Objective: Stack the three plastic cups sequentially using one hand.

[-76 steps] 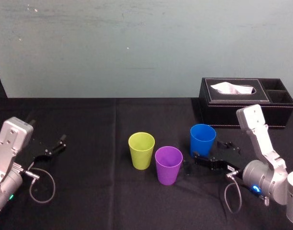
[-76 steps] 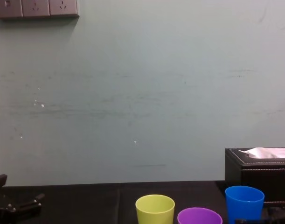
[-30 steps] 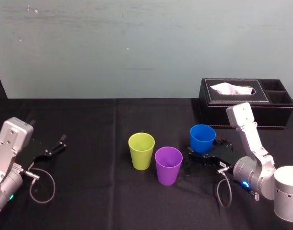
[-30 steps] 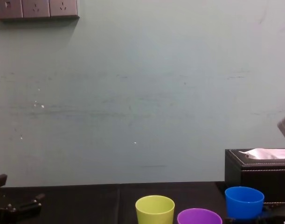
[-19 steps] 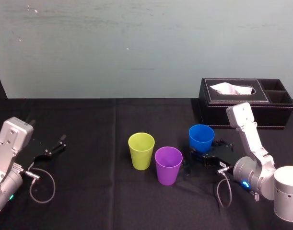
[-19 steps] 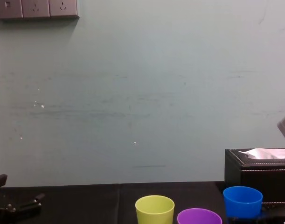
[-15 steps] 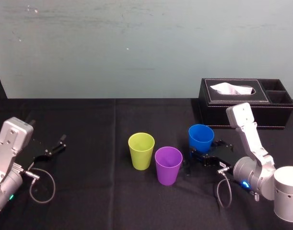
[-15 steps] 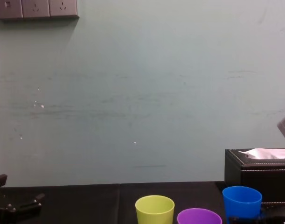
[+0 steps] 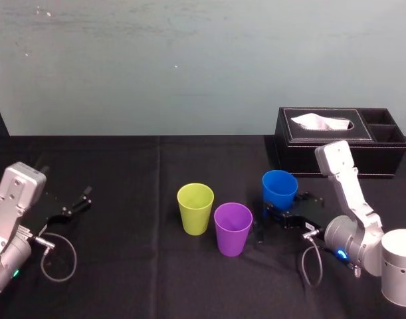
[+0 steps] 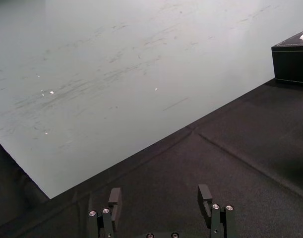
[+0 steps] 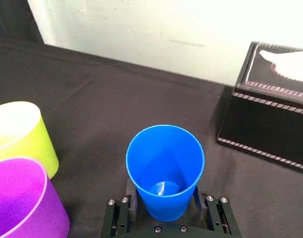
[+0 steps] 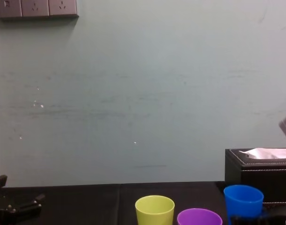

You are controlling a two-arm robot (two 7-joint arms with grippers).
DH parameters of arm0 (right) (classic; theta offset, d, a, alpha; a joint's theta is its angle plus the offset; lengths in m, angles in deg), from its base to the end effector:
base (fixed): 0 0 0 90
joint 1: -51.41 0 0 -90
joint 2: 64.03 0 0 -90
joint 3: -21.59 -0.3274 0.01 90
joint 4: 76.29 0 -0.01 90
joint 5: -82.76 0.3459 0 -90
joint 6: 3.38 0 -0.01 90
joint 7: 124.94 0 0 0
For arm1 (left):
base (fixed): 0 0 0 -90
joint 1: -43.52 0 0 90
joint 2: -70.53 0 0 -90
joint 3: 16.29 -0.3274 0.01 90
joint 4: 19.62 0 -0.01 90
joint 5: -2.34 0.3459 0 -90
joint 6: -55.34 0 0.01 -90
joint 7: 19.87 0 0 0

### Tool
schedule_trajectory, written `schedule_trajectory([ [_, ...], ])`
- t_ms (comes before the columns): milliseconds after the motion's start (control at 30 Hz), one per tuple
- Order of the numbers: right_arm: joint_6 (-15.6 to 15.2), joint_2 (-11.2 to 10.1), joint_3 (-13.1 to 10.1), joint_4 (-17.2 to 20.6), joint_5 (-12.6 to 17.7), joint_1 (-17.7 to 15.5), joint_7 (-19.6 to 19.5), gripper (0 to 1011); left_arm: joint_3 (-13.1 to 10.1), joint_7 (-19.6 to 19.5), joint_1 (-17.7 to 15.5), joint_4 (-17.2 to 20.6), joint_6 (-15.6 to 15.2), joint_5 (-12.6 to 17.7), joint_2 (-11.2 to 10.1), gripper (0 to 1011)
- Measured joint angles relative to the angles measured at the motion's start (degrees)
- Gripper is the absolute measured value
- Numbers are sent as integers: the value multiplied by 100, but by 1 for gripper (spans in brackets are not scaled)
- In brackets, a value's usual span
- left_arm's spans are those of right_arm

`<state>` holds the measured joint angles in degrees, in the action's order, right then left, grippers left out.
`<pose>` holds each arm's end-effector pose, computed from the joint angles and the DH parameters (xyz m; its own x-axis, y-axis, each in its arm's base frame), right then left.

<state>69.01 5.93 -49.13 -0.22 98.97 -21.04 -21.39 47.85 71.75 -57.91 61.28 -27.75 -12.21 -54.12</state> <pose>0.4490 -0.0359 -0.3193 0.4332 -0.8997 0.0534 0.8474 0.3865 -0.3640 0.3992 0.0942 -0.3395 0.2922 0.8803 0.3738 -0.9553 0.2873 0.0702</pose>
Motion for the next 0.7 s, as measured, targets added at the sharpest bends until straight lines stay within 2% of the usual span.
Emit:
schedule_trajectory([
  [300,-248,-38,-167,451,-119,67,89,693,0,0,0,0,0,0,0,1000],
  [467,-448,-45,-191,730,-162,184,236,692,0,0,0,0,0,0,0,1000],
  [700,-661,-13,-150,913,-142,365,417,693,0,0,0,0,0,0,0,1000],
])
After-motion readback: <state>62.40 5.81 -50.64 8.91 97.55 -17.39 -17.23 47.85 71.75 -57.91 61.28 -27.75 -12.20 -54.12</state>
